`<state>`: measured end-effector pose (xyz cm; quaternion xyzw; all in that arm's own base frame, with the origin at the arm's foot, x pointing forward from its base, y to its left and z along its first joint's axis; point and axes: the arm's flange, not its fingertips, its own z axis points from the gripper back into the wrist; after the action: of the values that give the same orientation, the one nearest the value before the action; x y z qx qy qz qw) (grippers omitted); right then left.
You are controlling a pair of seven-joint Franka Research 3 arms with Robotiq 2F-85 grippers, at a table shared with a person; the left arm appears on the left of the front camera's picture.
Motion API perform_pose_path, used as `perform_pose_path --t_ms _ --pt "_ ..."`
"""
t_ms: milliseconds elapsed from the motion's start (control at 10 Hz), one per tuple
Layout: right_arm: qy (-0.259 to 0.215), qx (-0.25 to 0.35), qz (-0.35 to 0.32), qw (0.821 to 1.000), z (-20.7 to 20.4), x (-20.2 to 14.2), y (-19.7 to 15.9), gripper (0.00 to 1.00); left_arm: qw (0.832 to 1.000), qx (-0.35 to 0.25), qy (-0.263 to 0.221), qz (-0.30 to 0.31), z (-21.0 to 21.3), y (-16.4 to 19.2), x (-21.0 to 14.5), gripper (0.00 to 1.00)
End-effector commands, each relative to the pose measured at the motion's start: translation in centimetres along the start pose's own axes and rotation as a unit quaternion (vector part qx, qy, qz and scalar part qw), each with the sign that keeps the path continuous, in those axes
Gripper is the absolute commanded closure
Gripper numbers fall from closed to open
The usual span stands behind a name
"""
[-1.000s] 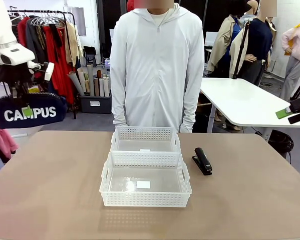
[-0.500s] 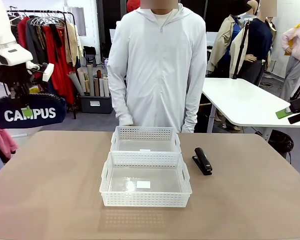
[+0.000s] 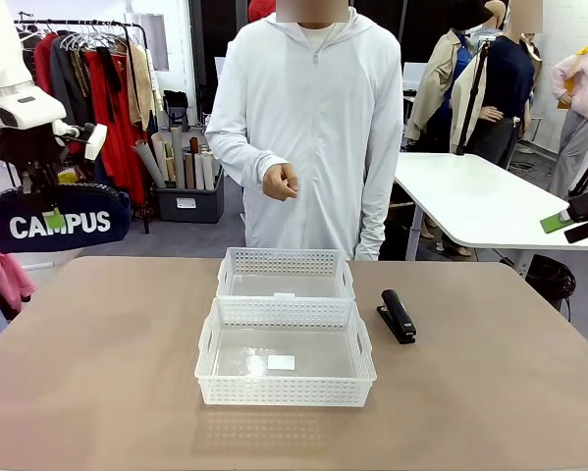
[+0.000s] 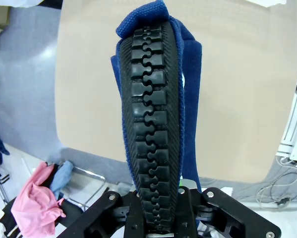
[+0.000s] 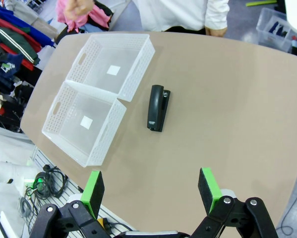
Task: Distribute items into two baskets.
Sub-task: Move the picked Pencil pouch towards the Organizing basket indicated by the person, stopping as directed.
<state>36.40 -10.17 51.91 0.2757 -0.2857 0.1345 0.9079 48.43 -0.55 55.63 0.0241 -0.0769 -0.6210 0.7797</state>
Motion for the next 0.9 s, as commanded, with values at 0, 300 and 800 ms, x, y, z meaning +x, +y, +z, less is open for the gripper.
perform_pose_path --t_ms 0,300,800 --pt "-0.003 0.004 0.001 1.000 0.03 0.04 0.09 0.00 1.000 0.001 0.001 0.007 0.16 -0.10 0.09 1.00" --pt "-0.003 0.004 0.001 1.000 0.03 0.04 0.09 0.00 1.000 0.001 0.001 0.007 0.16 -0.10 0.09 1.00" --pt "-0.003 0.004 0.001 1.000 0.03 0.04 0.09 0.00 1.000 0.001 0.001 0.007 0.16 -0.10 0.09 1.00"
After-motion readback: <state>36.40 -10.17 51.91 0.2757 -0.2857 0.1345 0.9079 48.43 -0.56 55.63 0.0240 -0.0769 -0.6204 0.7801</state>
